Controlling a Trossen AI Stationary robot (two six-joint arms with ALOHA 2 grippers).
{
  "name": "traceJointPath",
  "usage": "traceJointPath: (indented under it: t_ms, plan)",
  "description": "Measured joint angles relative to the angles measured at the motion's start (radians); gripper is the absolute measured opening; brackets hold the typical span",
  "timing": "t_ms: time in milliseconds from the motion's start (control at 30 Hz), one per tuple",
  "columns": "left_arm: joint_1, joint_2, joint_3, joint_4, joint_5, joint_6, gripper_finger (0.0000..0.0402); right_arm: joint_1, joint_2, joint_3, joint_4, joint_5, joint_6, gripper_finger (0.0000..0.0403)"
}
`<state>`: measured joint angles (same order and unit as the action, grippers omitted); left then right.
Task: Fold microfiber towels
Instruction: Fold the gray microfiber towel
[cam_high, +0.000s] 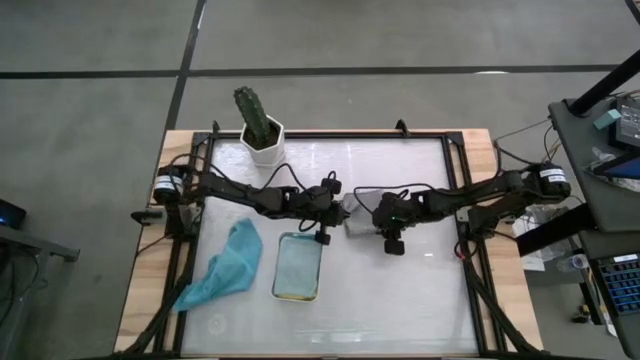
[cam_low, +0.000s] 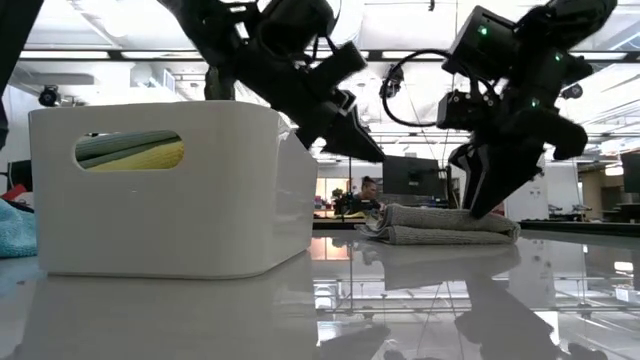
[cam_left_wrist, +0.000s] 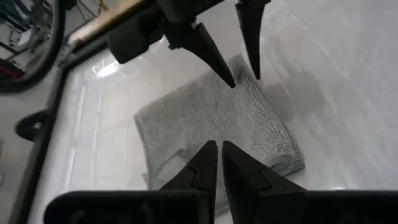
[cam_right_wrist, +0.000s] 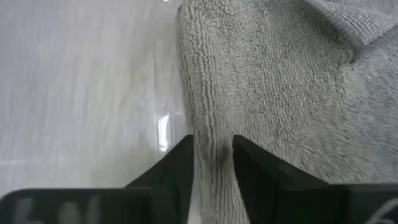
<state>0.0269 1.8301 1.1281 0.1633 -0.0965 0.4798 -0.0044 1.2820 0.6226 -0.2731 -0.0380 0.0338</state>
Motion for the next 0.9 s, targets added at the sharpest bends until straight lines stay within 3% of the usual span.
traceJointPath:
  t_ms: [200, 333, 533, 767, 900]
  plan:
    - [0.004, -0.087, -0.017, -0.050, -0.008, 0.057, 0.0011, 0.000, -0.018, 0.106, -0.169, 0.007, -0.028, 0.0149]
    - [0.020, -0.144, -0.045, -0.052, -0.009, 0.060, 0.0011, -0.017, -0.022, 0.149, -0.152, 0.013, -0.105, 0.0151]
    - [0.048, -0.204, -0.079, -0.041, -0.010, 0.063, 0.0011, -0.096, -0.010, 0.152, -0.025, 0.101, -0.187, 0.0108]
    - [0.068, -0.223, -0.101, -0.039, -0.017, 0.085, 0.0011, -0.171, 0.100, 0.141, 0.099, 0.062, -0.209, 0.0018]
    - [0.071, -0.224, -0.105, -0.043, -0.018, 0.084, 0.0011, -0.173, 0.203, 0.141, 0.145, 0.072, -0.209, 0.0011]
